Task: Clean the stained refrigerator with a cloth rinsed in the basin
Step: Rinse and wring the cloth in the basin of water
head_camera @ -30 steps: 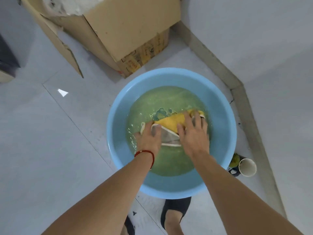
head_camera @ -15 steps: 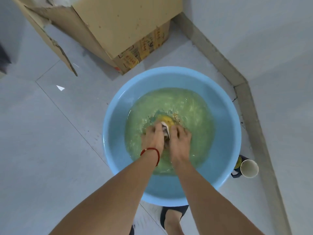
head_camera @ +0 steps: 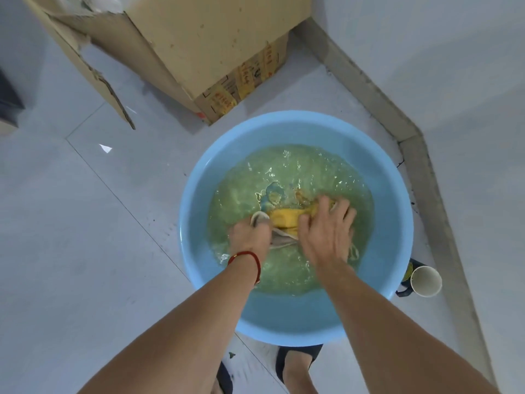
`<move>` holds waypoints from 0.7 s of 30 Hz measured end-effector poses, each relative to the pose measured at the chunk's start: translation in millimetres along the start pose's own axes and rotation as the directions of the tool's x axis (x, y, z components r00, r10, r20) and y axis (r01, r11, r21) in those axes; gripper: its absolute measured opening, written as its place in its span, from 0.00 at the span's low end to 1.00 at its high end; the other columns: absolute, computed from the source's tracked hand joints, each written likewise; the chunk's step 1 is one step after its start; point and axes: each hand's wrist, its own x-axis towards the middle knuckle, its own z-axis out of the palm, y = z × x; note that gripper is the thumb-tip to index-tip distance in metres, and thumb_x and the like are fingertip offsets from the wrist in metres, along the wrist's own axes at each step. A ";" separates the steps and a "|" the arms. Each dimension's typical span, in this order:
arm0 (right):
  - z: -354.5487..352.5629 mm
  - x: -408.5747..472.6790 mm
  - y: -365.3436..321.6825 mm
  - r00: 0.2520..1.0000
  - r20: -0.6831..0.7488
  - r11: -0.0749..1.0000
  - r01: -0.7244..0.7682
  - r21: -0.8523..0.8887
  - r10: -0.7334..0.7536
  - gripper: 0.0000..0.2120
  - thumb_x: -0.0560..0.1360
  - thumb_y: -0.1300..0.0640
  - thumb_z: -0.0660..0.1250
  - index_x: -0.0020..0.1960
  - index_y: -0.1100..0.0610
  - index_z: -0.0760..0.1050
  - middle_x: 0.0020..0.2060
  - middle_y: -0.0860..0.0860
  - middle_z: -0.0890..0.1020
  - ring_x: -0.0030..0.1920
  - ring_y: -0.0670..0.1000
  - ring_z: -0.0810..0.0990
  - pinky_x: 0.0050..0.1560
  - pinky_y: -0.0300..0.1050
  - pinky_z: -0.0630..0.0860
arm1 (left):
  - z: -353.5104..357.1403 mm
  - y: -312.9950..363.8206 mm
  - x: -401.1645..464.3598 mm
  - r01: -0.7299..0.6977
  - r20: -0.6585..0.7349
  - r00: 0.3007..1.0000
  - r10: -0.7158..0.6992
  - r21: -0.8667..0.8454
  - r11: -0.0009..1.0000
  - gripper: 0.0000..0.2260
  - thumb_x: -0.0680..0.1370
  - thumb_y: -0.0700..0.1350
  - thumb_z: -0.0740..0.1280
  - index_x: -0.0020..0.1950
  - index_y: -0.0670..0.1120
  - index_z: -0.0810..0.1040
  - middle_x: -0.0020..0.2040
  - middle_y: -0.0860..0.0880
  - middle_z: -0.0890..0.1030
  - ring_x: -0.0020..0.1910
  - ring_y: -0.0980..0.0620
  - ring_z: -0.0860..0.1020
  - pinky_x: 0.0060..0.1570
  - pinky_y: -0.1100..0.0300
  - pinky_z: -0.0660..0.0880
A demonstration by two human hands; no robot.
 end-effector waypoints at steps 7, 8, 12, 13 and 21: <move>5.2 -16.8 -47.2 0.800 0.501 0.264 -0.588 0.764 0.330 0.20 0.69 0.46 0.62 0.59 0.43 0.80 0.53 0.51 0.86 0.54 0.57 0.84 0.59 0.62 0.82 | 34.8 6.3 18.0 0.296 0.196 0.947 -0.256 -0.217 0.930 0.28 0.73 0.66 0.56 0.52 0.44 0.80 0.46 0.43 0.84 0.40 0.43 0.83 0.39 0.50 0.83; 1.6 -19.5 -50.5 0.817 0.474 0.313 -0.567 0.762 0.327 0.19 0.68 0.43 0.64 0.56 0.45 0.81 0.48 0.50 0.86 0.51 0.56 0.85 0.56 0.61 0.83 | 34.0 8.0 16.7 0.269 0.220 0.950 -0.219 -0.228 0.936 0.23 0.78 0.60 0.58 0.53 0.42 0.79 0.41 0.45 0.81 0.33 0.46 0.80 0.30 0.58 0.79; -2.0 -19.9 -39.1 0.968 0.211 0.822 -0.229 0.521 0.135 0.23 0.78 0.34 0.63 0.52 0.53 0.79 0.44 0.53 0.85 0.48 0.59 0.82 0.50 0.51 0.78 | 20.5 11.3 8.3 0.129 0.241 0.966 -0.095 -0.128 0.983 0.15 0.86 0.53 0.56 0.62 0.45 0.75 0.47 0.45 0.82 0.39 0.45 0.82 0.30 0.57 0.78; -1.6 -15.1 -33.0 0.986 0.163 0.942 -0.090 0.322 0.038 0.24 0.81 0.34 0.59 0.55 0.55 0.78 0.45 0.55 0.84 0.47 0.60 0.82 0.46 0.50 0.75 | 19.2 6.6 7.6 0.108 0.233 0.968 -0.089 -0.070 0.992 0.14 0.85 0.55 0.56 0.62 0.47 0.74 0.52 0.45 0.82 0.45 0.43 0.83 0.31 0.57 0.78; 16.1 -12.0 -17.5 0.991 -0.041 0.988 -0.130 -0.079 0.127 0.15 0.81 0.53 0.58 0.66 0.55 0.70 0.66 0.60 0.69 0.63 0.63 0.69 0.57 0.60 0.71 | 9.4 -22.5 -6.4 -0.110 -0.065 0.993 0.102 -0.141 0.984 0.12 0.79 0.42 0.64 0.57 0.58 0.71 0.57 0.48 0.78 0.49 0.45 0.79 0.50 0.53 0.78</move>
